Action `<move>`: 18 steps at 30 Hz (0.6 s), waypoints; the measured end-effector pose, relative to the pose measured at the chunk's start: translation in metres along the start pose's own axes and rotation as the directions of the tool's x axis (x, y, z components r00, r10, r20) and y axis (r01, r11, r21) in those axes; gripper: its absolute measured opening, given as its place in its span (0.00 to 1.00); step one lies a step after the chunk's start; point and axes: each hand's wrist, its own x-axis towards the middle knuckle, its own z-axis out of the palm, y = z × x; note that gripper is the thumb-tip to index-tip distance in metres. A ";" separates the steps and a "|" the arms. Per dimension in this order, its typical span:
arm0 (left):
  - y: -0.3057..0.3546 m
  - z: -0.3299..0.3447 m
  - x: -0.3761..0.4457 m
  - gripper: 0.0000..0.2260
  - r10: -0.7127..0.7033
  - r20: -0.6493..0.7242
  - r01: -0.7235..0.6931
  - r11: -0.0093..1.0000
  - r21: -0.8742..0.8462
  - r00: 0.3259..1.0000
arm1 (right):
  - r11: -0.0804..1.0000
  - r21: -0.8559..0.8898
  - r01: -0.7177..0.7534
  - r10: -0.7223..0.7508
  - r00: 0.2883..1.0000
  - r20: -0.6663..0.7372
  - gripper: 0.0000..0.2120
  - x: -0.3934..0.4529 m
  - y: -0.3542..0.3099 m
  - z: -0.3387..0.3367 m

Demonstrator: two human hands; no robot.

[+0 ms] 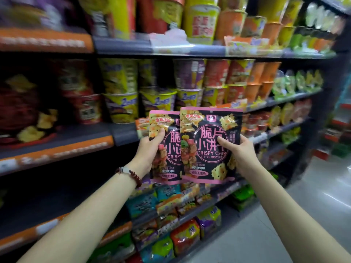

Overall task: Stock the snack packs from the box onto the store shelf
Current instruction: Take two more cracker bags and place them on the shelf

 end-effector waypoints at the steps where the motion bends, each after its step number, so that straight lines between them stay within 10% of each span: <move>1: 0.008 -0.015 -0.006 0.15 0.016 -0.039 -0.016 1.000 0.006 0.999 | 1.000 0.007 0.007 -0.007 0.999 0.034 0.15 0.001 -0.003 0.016; 18: 0.087 -0.299 -0.115 0.14 0.178 -0.485 -0.132 0.983 0.129 0.856 | 0.989 0.148 -0.029 -0.055 0.845 0.532 0.15 -0.051 -0.018 0.326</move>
